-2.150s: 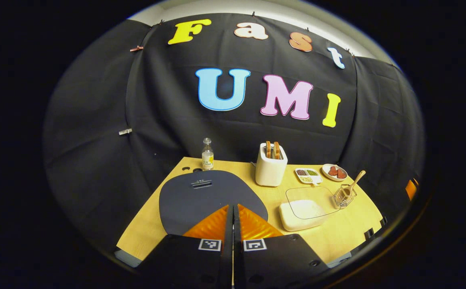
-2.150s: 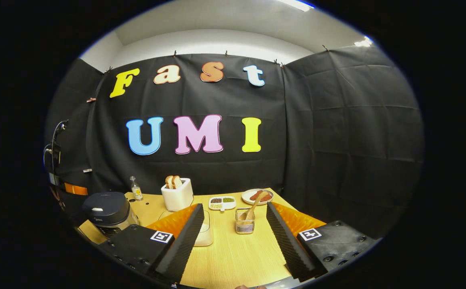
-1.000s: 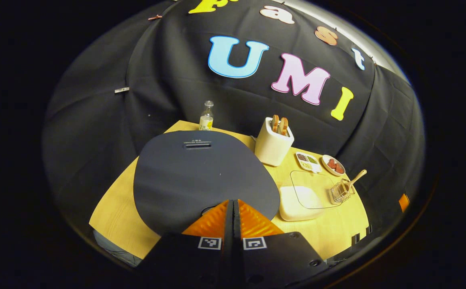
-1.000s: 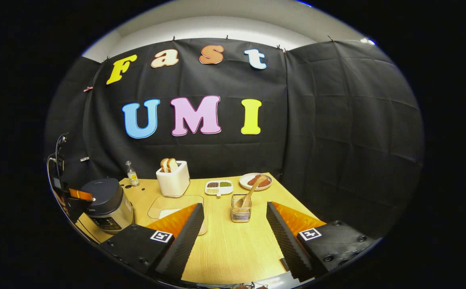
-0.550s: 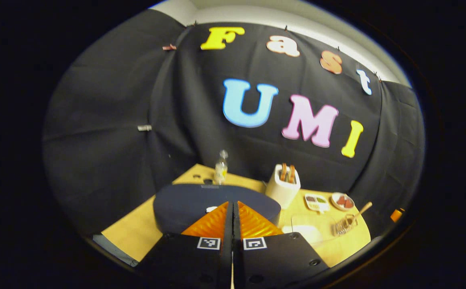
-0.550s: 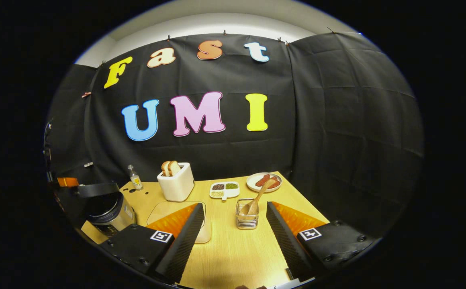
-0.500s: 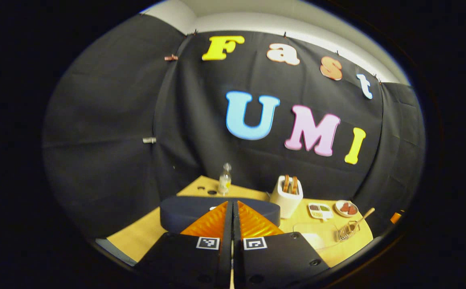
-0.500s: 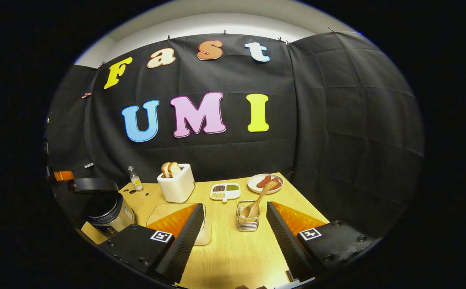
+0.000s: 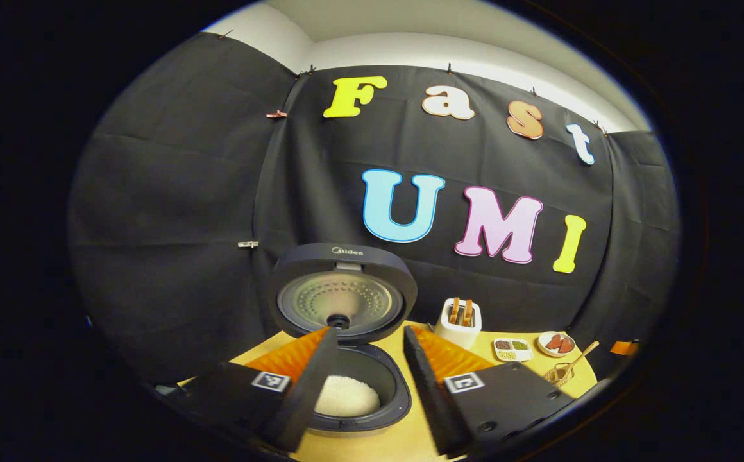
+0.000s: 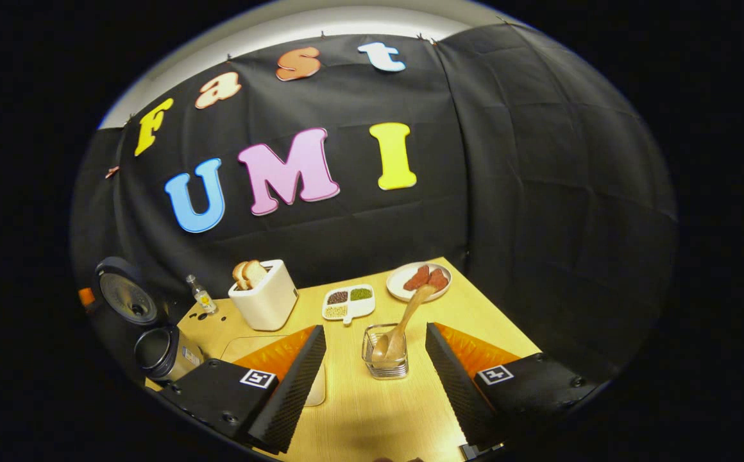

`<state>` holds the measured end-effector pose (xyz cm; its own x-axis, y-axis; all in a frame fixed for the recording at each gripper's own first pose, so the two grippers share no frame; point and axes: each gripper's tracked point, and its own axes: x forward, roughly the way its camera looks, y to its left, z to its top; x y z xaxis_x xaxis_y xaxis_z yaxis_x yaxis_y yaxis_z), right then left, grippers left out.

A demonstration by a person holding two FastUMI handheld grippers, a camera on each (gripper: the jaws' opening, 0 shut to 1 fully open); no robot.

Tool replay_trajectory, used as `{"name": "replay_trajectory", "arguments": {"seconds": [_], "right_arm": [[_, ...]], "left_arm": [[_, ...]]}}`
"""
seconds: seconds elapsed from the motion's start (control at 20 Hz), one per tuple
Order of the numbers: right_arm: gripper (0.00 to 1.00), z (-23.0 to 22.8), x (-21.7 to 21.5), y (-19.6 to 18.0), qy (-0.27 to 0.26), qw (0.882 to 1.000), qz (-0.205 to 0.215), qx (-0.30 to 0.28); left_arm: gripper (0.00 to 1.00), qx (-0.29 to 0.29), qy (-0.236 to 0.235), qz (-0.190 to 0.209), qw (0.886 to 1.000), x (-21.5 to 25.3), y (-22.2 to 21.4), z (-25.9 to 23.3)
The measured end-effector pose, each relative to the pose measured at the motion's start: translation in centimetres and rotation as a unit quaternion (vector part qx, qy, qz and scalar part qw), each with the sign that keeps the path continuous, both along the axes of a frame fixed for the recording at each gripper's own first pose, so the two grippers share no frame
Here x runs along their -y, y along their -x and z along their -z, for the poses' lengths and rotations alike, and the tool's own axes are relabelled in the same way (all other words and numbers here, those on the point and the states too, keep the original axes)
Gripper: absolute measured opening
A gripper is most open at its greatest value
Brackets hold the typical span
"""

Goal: Close the left gripper, press the button to open the rice cooker; take a wooden spoon from the chopstick holder with the right hand, scoop a spoonful of rice and pour it into the rice cooker, then put the wooden spoon back into the chopstick holder.

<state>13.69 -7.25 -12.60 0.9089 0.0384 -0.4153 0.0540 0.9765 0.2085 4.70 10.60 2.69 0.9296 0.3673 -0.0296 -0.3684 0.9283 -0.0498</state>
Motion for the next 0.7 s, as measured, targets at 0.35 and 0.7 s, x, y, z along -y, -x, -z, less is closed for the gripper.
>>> {"name": "replay_trajectory", "arguments": {"seconds": [0.35, 0.7], "right_arm": [[0.99, 4.8, 2.7, -5.8, -0.059, 0.995, 0.033, -0.069], [0.99, 10.6, 4.1, -10.7, -0.099, 0.985, 0.062, -0.124]], "left_arm": [[0.96, -0.06, -0.007, -0.001, 0.998, 5.5, -1.2, 4.2], [0.95, -0.125, 0.011, -0.022, 0.992, 9.0, -1.2, 9.4]]}}
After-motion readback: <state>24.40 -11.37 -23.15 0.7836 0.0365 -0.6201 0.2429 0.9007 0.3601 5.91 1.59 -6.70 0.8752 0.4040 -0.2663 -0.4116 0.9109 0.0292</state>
